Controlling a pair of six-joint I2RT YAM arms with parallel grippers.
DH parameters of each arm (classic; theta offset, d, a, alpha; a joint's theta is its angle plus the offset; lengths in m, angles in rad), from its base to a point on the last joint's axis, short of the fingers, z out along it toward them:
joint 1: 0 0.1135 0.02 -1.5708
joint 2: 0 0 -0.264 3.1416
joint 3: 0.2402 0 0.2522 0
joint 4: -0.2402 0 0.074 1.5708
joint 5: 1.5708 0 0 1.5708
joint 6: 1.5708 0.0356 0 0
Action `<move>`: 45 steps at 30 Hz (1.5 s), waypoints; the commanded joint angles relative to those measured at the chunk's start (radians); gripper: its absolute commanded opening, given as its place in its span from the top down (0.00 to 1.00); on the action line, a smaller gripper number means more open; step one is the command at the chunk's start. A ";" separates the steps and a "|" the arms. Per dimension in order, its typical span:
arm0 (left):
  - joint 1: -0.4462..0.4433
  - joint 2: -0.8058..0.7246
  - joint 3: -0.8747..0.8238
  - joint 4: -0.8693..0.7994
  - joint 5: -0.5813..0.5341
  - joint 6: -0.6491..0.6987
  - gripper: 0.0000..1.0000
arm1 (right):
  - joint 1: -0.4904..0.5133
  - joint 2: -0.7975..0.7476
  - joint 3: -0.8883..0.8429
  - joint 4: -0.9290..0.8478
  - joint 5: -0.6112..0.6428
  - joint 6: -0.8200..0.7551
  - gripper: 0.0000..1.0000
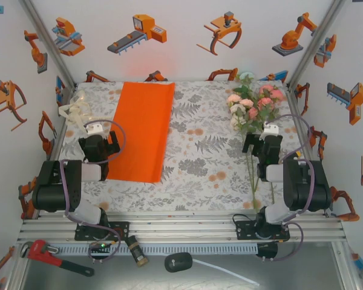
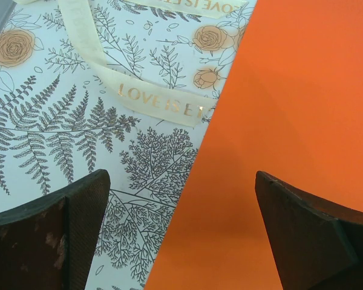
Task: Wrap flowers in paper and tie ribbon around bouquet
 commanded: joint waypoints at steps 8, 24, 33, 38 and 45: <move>0.001 -0.001 0.012 0.018 0.006 0.005 0.03 | -0.006 0.005 0.029 0.002 -0.008 -0.010 0.01; -0.005 -0.007 0.012 0.017 0.040 0.027 0.03 | -0.006 0.004 0.027 0.004 -0.006 -0.010 0.01; -0.052 -0.228 -0.006 -0.128 -0.075 0.034 0.03 | 0.054 -0.295 0.154 -0.468 0.133 0.090 0.09; -0.067 -0.411 0.280 -0.794 -0.017 -0.327 0.03 | 0.105 -0.335 0.434 -0.922 -0.111 0.619 0.14; -0.033 -0.177 0.663 -1.179 0.283 -0.291 0.03 | 0.506 -0.055 0.699 -0.991 -0.169 0.682 0.15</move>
